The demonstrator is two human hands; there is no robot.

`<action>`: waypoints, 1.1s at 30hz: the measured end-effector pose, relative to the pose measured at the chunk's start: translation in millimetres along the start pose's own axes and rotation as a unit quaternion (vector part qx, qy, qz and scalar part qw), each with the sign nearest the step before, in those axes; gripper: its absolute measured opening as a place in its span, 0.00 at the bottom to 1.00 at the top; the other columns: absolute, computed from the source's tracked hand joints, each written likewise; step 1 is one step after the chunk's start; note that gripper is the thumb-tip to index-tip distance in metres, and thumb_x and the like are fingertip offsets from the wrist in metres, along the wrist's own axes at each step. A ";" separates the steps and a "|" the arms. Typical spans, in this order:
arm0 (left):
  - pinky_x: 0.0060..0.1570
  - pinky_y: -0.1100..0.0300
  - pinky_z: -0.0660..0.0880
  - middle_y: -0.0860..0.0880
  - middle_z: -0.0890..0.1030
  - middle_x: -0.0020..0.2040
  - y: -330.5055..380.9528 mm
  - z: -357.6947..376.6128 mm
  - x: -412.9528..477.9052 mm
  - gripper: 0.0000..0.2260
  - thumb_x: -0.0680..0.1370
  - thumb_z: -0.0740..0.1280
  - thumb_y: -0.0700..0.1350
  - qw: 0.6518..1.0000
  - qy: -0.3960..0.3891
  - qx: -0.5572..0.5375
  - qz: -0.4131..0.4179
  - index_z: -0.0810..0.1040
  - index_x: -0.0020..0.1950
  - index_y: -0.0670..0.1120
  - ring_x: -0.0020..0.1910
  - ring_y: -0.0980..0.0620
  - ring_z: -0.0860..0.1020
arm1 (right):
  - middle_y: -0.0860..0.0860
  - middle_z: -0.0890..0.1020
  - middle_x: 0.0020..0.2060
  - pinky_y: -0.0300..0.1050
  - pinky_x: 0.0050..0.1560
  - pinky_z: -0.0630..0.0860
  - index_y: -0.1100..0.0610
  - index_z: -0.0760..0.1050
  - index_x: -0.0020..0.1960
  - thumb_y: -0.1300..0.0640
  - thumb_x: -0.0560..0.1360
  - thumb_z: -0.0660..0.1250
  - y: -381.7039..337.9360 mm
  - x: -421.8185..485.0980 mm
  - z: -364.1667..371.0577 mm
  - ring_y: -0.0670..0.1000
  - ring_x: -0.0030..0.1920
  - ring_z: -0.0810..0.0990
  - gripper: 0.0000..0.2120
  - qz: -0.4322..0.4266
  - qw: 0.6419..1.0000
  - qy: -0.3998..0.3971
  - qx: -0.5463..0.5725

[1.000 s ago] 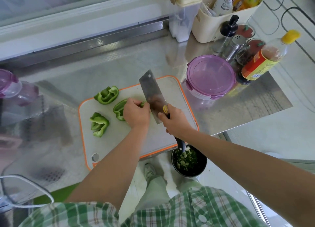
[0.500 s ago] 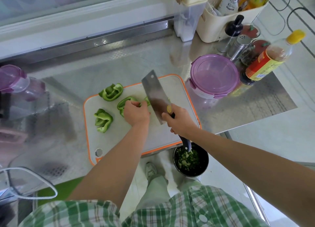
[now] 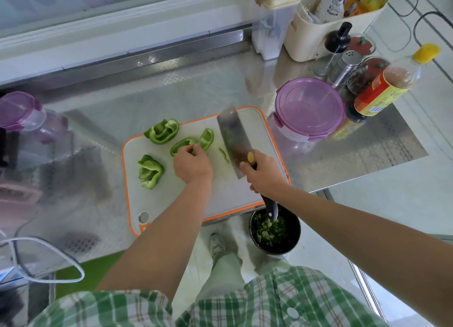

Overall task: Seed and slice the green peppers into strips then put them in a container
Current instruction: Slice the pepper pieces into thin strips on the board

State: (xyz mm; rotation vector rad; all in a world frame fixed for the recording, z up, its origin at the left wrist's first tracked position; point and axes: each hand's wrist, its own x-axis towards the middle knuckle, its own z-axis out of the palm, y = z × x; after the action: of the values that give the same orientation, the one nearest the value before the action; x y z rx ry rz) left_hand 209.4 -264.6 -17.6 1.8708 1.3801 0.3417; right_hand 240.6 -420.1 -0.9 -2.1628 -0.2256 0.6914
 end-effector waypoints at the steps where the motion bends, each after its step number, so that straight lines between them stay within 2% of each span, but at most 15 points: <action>1: 0.46 0.54 0.72 0.41 0.83 0.48 -2.0 -0.9 0.9 0.13 0.80 0.62 0.46 1.000 0.006 -0.003 -0.014 0.82 0.51 0.38 0.50 0.41 0.79 | 0.56 0.76 0.31 0.46 0.24 0.74 0.60 0.68 0.45 0.57 0.79 0.60 -1.0 -2.4 3.5 0.53 0.23 0.77 0.07 -0.005 1.000 -0.022 -0.007; 3: 0.48 0.51 0.74 0.40 0.83 0.47 -4.1 -2.5 0.8 0.14 0.80 0.61 0.47 0.999 0.010 -0.010 -0.033 0.81 0.49 0.37 0.49 0.40 0.79 | 0.57 0.76 0.33 0.44 0.24 0.75 0.60 0.68 0.45 0.58 0.78 0.59 -0.5 -5.0 11.9 0.54 0.24 0.77 0.06 -0.001 0.998 -0.060 -0.030; 5: 0.49 0.50 0.75 0.40 0.83 0.47 -5.3 -3.5 -1.6 0.15 0.80 0.62 0.47 0.999 0.007 -0.024 -0.041 0.81 0.48 0.37 0.48 0.40 0.80 | 0.58 0.78 0.37 0.48 0.30 0.78 0.60 0.70 0.47 0.58 0.78 0.58 4.4 -4.3 17.2 0.57 0.30 0.80 0.05 -0.004 0.994 -0.080 -0.078; 7: 0.47 0.50 0.75 0.37 0.82 0.47 -6.4 -4.0 -5.5 0.14 0.80 0.62 0.46 0.999 -0.005 -0.032 -0.035 0.80 0.47 0.35 0.48 0.38 0.80 | 0.60 0.79 0.39 0.55 0.37 0.80 0.61 0.71 0.48 0.58 0.77 0.59 11.8 -1.4 14.5 0.61 0.35 0.80 0.07 -0.019 0.988 -0.068 -0.138; 10: 0.42 0.50 0.72 0.35 0.81 0.43 -5.5 -2.2 -14.0 0.15 0.81 0.62 0.44 0.998 -0.044 -0.035 -0.038 0.78 0.41 0.35 0.46 0.35 0.78 | 0.59 0.79 0.36 0.57 0.36 0.79 0.60 0.69 0.45 0.57 0.76 0.58 22.3 5.1 -0.6 0.61 0.33 0.80 0.06 -0.018 0.987 -0.015 -0.160; 12: 0.39 0.53 0.68 0.40 0.76 0.34 -4.2 3.6 -18.5 0.17 0.81 0.62 0.44 0.995 -0.067 -0.039 -0.062 0.73 0.33 0.39 0.40 0.38 0.75 | 0.58 0.77 0.34 0.55 0.35 0.79 0.59 0.67 0.43 0.58 0.77 0.58 23.5 9.0 -10.6 0.61 0.33 0.79 0.05 -0.018 0.986 0.009 -0.165; 14: 0.40 0.56 0.67 0.45 0.73 0.31 -4.0 12.1 -22.5 0.18 0.80 0.62 0.43 0.991 -0.081 -0.052 -0.090 0.68 0.30 0.44 0.39 0.43 0.74 | 0.58 0.76 0.34 0.53 0.35 0.77 0.60 0.68 0.44 0.58 0.77 0.59 21.4 11.1 -15.1 0.61 0.35 0.78 0.06 -0.031 0.984 0.016 -0.176; 17: 0.50 0.52 0.77 0.41 0.81 0.41 -7.1 25.5 -23.2 0.16 0.79 0.64 0.43 0.984 -0.102 -0.088 -0.115 0.69 0.31 0.47 0.44 0.41 0.79 | 0.58 0.76 0.35 0.53 0.37 0.75 0.60 0.68 0.45 0.58 0.77 0.60 19.9 9.8 -11.8 0.60 0.36 0.76 0.05 -0.057 0.978 -0.009 -0.199; 19: 0.53 0.48 0.79 0.40 0.84 0.44 -11.6 33.1 -21.4 0.13 0.77 0.67 0.42 0.981 -0.123 -0.093 -0.115 0.72 0.32 0.49 0.46 0.40 0.82 | 0.58 0.76 0.35 0.53 0.37 0.75 0.59 0.67 0.43 0.58 0.76 0.60 23.2 9.3 -10.4 0.60 0.36 0.75 0.05 -0.053 0.977 -0.021 -0.207; 22: 0.45 0.53 0.81 0.44 0.83 0.34 -17.9 37.3 -19.0 0.13 0.77 0.67 0.41 0.974 -0.192 -0.056 -0.104 0.75 0.32 0.46 0.35 0.43 0.83 | 0.57 0.75 0.34 0.48 0.34 0.71 0.60 0.67 0.44 0.59 0.77 0.59 28.2 13.1 -16.0 0.59 0.35 0.74 0.05 -0.024 0.978 0.020 -0.207; 24: 0.37 0.56 0.78 0.47 0.82 0.30 -19.5 35.2 -19.3 0.13 0.77 0.67 0.41 0.969 -0.229 -0.028 -0.089 0.77 0.32 0.44 0.26 0.47 0.78 | 0.59 0.77 0.36 0.52 0.35 0.74 0.62 0.70 0.46 0.59 0.77 0.59 26.8 14.2 -17.9 0.61 0.37 0.75 0.06 -0.031 0.979 0.025 -0.201; 25: 0.37 0.56 0.78 0.46 0.82 0.30 -20.5 34.3 -18.6 0.14 0.77 0.67 0.43 0.968 -0.236 -0.010 -0.079 0.77 0.31 0.43 0.25 0.47 0.77 | 0.60 0.78 0.36 0.53 0.37 0.75 0.61 0.70 0.46 0.58 0.77 0.59 24.4 13.9 -17.0 0.62 0.37 0.76 0.06 -0.042 0.978 0.013 -0.203; 28: 0.42 0.53 0.80 0.43 0.83 0.34 -25.4 33.4 -14.1 0.14 0.75 0.67 0.49 0.974 -0.219 0.043 -0.029 0.77 0.32 0.43 0.31 0.42 0.81 | 0.59 0.76 0.35 0.54 0.37 0.75 0.56 0.66 0.42 0.57 0.77 0.59 19.1 10.7 -8.9 0.61 0.36 0.75 0.05 -0.061 0.975 -0.022 -0.212; 31: 0.45 0.48 0.81 0.45 0.83 0.37 -32.8 40.9 -5.9 0.13 0.73 0.67 0.54 0.982 -0.183 0.049 -0.023 0.76 0.40 0.43 0.36 0.41 0.83 | 0.57 0.75 0.34 0.52 0.35 0.75 0.56 0.65 0.43 0.56 0.77 0.59 21.0 10.8 -5.1 0.59 0.34 0.74 0.06 -0.047 0.971 -0.028 -0.234; 33: 0.46 0.48 0.81 0.45 0.83 0.40 -33.5 45.3 -4.3 0.12 0.74 0.69 0.53 0.983 -0.178 0.049 -0.016 0.73 0.45 0.45 0.38 0.41 0.83 | 0.57 0.76 0.34 0.52 0.35 0.74 0.58 0.67 0.43 0.57 0.77 0.59 23.1 11.3 -6.6 0.59 0.33 0.74 0.06 -0.049 0.973 -0.027 -0.226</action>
State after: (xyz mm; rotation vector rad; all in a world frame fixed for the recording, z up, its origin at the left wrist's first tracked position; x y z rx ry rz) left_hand 212.4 -283.7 -70.6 1.8774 1.1974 -0.0780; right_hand 251.9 -434.9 -19.8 -2.5429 -0.5598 0.6915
